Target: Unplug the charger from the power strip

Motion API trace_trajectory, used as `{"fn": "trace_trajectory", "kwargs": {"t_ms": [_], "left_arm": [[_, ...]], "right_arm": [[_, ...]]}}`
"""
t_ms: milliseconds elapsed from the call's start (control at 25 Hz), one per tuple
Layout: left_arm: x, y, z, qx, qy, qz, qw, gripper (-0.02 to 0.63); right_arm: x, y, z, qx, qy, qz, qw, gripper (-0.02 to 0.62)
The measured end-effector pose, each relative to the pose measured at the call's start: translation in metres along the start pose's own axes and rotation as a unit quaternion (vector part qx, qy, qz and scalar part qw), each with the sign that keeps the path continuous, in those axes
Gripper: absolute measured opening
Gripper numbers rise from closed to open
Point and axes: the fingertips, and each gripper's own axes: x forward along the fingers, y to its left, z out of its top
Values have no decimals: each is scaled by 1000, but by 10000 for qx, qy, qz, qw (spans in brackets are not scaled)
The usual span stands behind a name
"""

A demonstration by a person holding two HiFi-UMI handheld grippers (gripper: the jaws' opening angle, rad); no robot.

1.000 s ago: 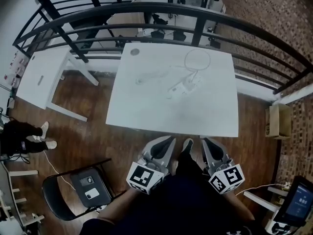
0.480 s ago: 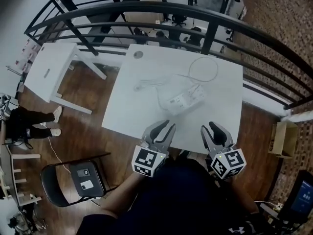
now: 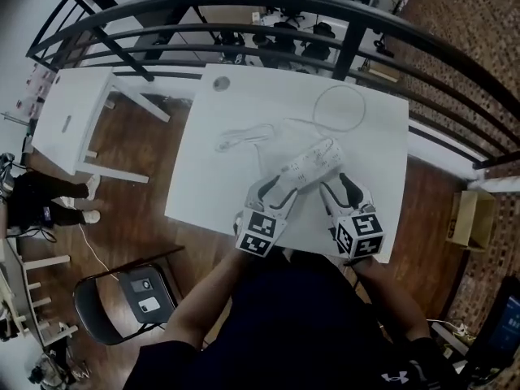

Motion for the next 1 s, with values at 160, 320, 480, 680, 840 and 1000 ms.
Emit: {"fn": "trace_trajectory", "kwargs": {"t_ms": [160,320,480,680,840,1000], "left_arm": [[35,7,-26,166,375,-269,9988,213],[62,5,-47,373,668,-420,9962,213],[79,2,-57,525,694,-471,9951,213],[87,2,-63,558,630,-581,9948,210],[87,0,-62,520,529,-640,9952,212],[86,1,-63,513,466,-666,9954,212]], "right_arm": [[41,-1,-18,-106,388,-127,9991,225],[69,-9,-37,-241,733,-329,9965,226],[85,-16,-55,-310,993,-412,9937,225],[101,-15,-69,-478,1204,-468,9905,215],[104,-9,-65,-660,1211,-540,9890,156],[104,-7,-64,-933,1213,-617,9863,144]]}}
